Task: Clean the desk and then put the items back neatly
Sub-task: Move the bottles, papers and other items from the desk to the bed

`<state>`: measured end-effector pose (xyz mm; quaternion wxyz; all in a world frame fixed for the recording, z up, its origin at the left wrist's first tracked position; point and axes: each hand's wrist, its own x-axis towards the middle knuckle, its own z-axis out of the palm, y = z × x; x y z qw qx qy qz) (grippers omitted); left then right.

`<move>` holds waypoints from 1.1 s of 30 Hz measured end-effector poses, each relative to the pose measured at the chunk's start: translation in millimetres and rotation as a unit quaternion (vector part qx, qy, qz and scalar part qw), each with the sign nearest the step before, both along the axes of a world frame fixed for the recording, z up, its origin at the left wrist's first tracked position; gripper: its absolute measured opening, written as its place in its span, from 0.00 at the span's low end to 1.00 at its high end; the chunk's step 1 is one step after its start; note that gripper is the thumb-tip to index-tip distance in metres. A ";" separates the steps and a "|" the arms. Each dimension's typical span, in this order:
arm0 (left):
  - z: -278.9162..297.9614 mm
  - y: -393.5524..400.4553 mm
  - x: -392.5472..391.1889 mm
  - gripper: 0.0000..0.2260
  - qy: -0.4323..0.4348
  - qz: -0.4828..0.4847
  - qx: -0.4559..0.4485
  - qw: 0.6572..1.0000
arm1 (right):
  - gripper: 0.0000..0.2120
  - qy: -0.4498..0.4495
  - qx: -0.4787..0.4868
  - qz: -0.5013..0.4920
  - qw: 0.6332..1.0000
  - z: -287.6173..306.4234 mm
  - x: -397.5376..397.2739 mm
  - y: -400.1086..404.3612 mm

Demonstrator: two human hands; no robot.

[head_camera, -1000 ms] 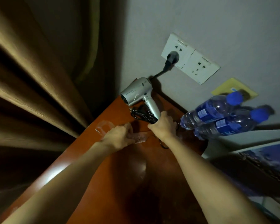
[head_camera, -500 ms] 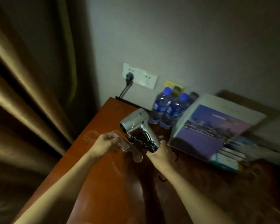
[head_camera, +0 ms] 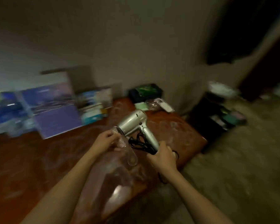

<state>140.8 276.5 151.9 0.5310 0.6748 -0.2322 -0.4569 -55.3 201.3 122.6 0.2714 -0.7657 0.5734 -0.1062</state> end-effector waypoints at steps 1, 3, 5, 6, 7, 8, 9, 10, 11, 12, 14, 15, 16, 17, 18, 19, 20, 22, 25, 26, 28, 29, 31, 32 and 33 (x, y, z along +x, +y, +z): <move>-1.4 -20.8 -30.8 0.07 0.001 -0.040 0.000 0.999 | 0.22 0.002 -0.002 -0.044 0.999 2.4 -40.0 -3.4; -2.4 -57.5 -96.6 0.06 0.006 -0.131 -0.003 0.991 | 0.23 0.002 -0.005 -0.131 0.991 7.0 -118.3 -5.5; 1.1 -87.1 -165.1 0.06 0.008 -0.220 -0.002 0.975 | 0.24 0.003 -0.013 -0.209 0.978 10.7 -188.6 -2.4; 3.4 -99.9 -200.7 0.06 0.015 -0.263 -0.005 0.965 | 0.23 0.001 -0.017 -0.243 0.970 12.3 -221.8 0.8; 6.6 -110.3 -234.0 0.06 0.023 -0.303 -0.007 0.953 | 0.23 -0.003 -0.021 -0.275 0.961 13.5 -251.5 4.7; 9.0 -120.5 -267.0 0.06 0.027 -0.344 -0.011 0.939 | 0.22 -0.008 -0.022 -0.309 0.951 14.4 -279.0 9.2; 11.2 -129.8 -298.5 0.06 0.020 -0.382 -0.013 0.924 | 0.22 -0.013 -0.022 -0.343 0.939 14.9 -304.5 14.3; 12.6 -137.7 -327.3 0.06 0.010 -0.416 -0.014 0.909 | 0.22 -0.019 -0.021 -0.376 0.926 13.7 -326.6 19.0; 14.3 -144.6 -355.5 0.06 -0.005 -0.449 -0.017 0.893 | 0.21 -0.028 -0.018 -0.408 0.912 10.8 -347.6 23.7; 14.5 -151.1 -382.1 0.06 -0.017 -0.481 -0.019 0.877 | 0.21 -0.040 -0.011 -0.439 0.898 6.9 -367.0 28.0; 15.0 -161.8 -432.7 0.06 -0.031 -0.533 -0.016 0.845 | 0.20 -0.063 -0.002 -0.492 0.869 -2.1 -400.9 35.8; 13.8 -168.2 -457.6 0.06 -0.034 -0.556 -0.015 0.831 | 0.19 -0.069 -0.001 -0.515 0.855 -5.6 -417.0 38.9; 12.7 -174.8 -481.6 0.06 -0.038 -0.576 -0.013 0.816 | 0.19 -0.073 0.000 -0.536 0.841 -9.1 -432.3 40.9; 10.6 -182.4 -506.1 0.05 -0.038 -0.595 -0.011 0.803 | 0.18 -0.077 0.000 -0.556 0.828 -13.1 -448.4 41.8; 8.9 -190.1 -530.8 0.05 -0.039 -0.613 -0.007 0.789 | 0.17 -0.078 0.004 -0.573 0.816 -16.9 -464.9 41.8; 6.7 -198.4 -554.4 0.06 -0.038 -0.629 -0.005 0.777 | 0.17 -0.076 0.006 -0.588 0.805 -19.8 -481.1 40.5; 5.1 -207.1 -578.4 0.07 -0.036 -0.645 -0.005 0.763 | 0.16 -0.070 0.007 -0.603 0.795 -23.0 -497.6 37.7; 2.6 -225.9 -628.7 0.06 -0.035 -0.677 -0.005 0.735 | 0.16 -0.063 0.005 -0.630 0.774 -28.4 -532.1 29.0; -0.4 -257.6 -708.3 0.05 -0.056 -0.712 -0.004 0.700 | 0.17 -0.064 0.019 -0.672 0.737 -33.0 -587.6 11.8; -1.7 -267.3 -734.1 0.06 -0.065 -0.719 -0.004 0.692 | 0.17 -0.069 0.029 -0.688 0.722 -33.8 -606.5 6.7; -5.5 -281.5 -785.9 0.07 -0.080 -0.737 -0.011 0.671 | 0.18 -0.090 0.040 -0.719 0.688 -35.7 -642.9 0.2; -8.3 -286.4 -813.0 0.07 -0.090 -0.749 -0.015 0.656 | 0.18 -0.104 0.042 -0.734 0.670 -37.9 -659.7 -0.7; -17.9 -291.5 -867.9 0.10 -0.114 -0.765 -0.023 0.633 | 0.17 -0.133 0.032 -0.768 0.626 -37.9 -686.9 4.5; -23.4 -289.4 -892.7 0.11 -0.124 -0.773 -0.028 0.622 | 0.16 -0.139 0.027 -0.784 0.605 -38.9 -697.3 10.1; -29.0 -283.0 -916.9 0.13 -0.128 -0.785 -0.030 0.606 | 0.15 -0.137 0.025 -0.797 0.588 -40.5 -707.8 18.2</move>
